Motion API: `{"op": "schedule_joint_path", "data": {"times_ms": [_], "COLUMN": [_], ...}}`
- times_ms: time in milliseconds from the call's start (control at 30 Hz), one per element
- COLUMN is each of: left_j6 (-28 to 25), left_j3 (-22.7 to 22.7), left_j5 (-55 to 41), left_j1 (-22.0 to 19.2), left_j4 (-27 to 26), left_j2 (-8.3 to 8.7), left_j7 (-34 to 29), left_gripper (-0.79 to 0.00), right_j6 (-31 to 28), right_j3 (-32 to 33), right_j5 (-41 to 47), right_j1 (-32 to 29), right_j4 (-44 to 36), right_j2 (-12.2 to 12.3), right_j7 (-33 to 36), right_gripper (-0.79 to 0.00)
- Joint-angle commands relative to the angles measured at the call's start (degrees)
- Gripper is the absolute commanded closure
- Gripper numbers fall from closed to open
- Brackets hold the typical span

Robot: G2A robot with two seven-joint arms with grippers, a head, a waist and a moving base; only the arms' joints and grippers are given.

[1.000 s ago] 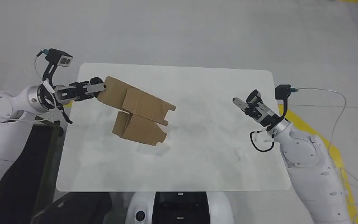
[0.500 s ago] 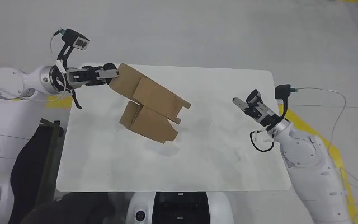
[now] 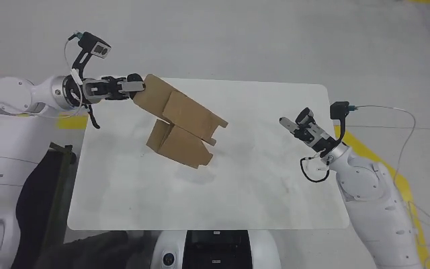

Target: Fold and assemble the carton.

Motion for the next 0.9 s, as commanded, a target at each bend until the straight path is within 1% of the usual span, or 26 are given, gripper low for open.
{"op": "schedule_joint_path", "data": {"times_ms": [0,133,200,267,333,400,533,667,867], "left_j6": [0.0,0.0,1.3,3.3,4.3,5.4,5.4,4.7,3.9], "left_j3": [0.0,0.0,0.1,0.7,2.1,4.2,9.0,12.6,16.0], "left_j5": [0.0,0.0,0.8,0.3,0.8,-0.1,-0.1,-1.7,-4.3], "left_j1": [0.0,0.0,0.7,1.0,0.3,-0.8,-3.9,-6.5,-8.4], "left_j4": [0.0,0.0,-0.3,-0.2,1.2,3.0,7.8,12.4,17.3], "left_j2": [0.0,0.0,-0.11,-0.43,-1.05,-2.05,-4.52,-6.94,-9.9], "left_j7": [0.0,0.0,2.1,2.7,3.5,3.3,4.3,3.8,2.0], "left_gripper": [0.0,0.0,0.0,0.0,0.0,0.0,0.0,0.0,0.0], "right_j6": [0.0,0.1,0.1,-0.4,-1.7,-3.5,-8.1,-12.6,-14.1], "right_j3": [0.0,-0.2,-1.2,-2.4,-3.7,-5.2,-8.2,-10.7,-14.8], "right_j5": [0.0,0.5,3.0,5.2,7.7,10.3,18.5,26.8,36.0], "right_j1": [0.0,-0.1,0.2,0.7,1.3,1.7,2.4,3.1,4.8], "right_j4": [0.0,-0.1,-0.1,0.6,1.9,3.2,5.6,7.7,10.9], "right_j2": [0.0,0.0,-0.2,-0.3,-0.4,-0.6,-0.9,-1.1,-1.7], "right_j7": [0.0,0.0,1.8,3.7,5.8,7.9,12.9,18.1,23.2], "right_gripper": [-0.785,-0.785,-0.785,-0.785,-0.785,-0.785,-0.785,-0.785,-0.785]}}
